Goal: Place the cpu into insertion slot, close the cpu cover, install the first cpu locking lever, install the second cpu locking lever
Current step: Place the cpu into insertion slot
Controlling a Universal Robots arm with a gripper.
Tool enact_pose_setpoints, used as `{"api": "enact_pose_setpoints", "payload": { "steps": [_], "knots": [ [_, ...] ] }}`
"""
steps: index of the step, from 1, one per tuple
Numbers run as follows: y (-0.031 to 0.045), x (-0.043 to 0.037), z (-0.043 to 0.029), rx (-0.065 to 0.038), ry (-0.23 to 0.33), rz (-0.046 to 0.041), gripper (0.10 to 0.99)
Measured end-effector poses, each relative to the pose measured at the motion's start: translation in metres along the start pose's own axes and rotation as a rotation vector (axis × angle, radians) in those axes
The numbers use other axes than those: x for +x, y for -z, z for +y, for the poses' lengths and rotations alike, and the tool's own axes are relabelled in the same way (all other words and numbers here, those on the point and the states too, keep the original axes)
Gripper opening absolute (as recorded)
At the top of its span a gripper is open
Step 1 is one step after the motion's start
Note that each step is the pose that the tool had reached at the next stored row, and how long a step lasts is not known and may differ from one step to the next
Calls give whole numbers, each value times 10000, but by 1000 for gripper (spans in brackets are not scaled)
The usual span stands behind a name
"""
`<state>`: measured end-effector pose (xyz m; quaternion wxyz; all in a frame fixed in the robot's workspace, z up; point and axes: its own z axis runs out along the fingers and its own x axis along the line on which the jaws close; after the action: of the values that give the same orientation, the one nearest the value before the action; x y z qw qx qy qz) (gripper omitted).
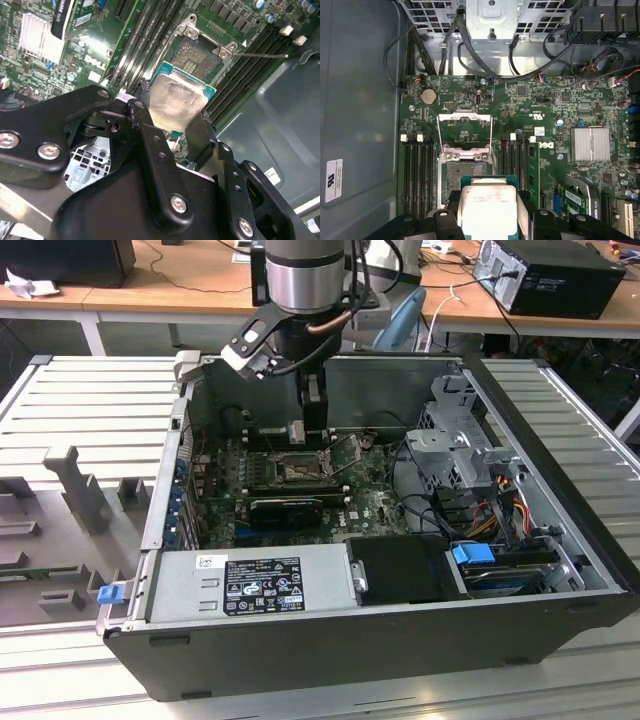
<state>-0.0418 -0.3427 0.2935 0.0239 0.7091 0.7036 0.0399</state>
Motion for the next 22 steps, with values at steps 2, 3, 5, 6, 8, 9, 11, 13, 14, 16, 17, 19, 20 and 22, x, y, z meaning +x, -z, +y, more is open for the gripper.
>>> {"api": "enact_pose_setpoints", "payload": {
  "steps": [2, 3, 5, 6, 8, 9, 11, 13, 14, 16, 17, 19, 20, 22],
  "knots": [
    [-58, 0, -5, -2, -8, 78, 525],
    [-94, -1, -8, -1, -7, 80, 525],
    [-187, -3, -16, -1, -7, 78, 525],
    [-219, -4, -19, -1, -6, 79, 525],
    [-255, -4, -24, -2, -8, 79, 525],
    [-285, 0, -28, -2, -8, 79, 525],
    [-330, 8, -32, -1, -6, 79, 525],
    [-365, 7, -35, -1, -5, 79, 525],
    [-387, 7, -37, -1, -6, 78, 525],
    [-454, 5, -43, -1, -7, 79, 525],
    [-469, 5, -44, -2, -7, 79, 525],
    [-498, 4, -47, -1, -7, 79, 525],
    [-506, 4, -48, -1, -7, 79, 525],
    [-519, 4, -49, -1, -7, 79, 525]
  ]
}}
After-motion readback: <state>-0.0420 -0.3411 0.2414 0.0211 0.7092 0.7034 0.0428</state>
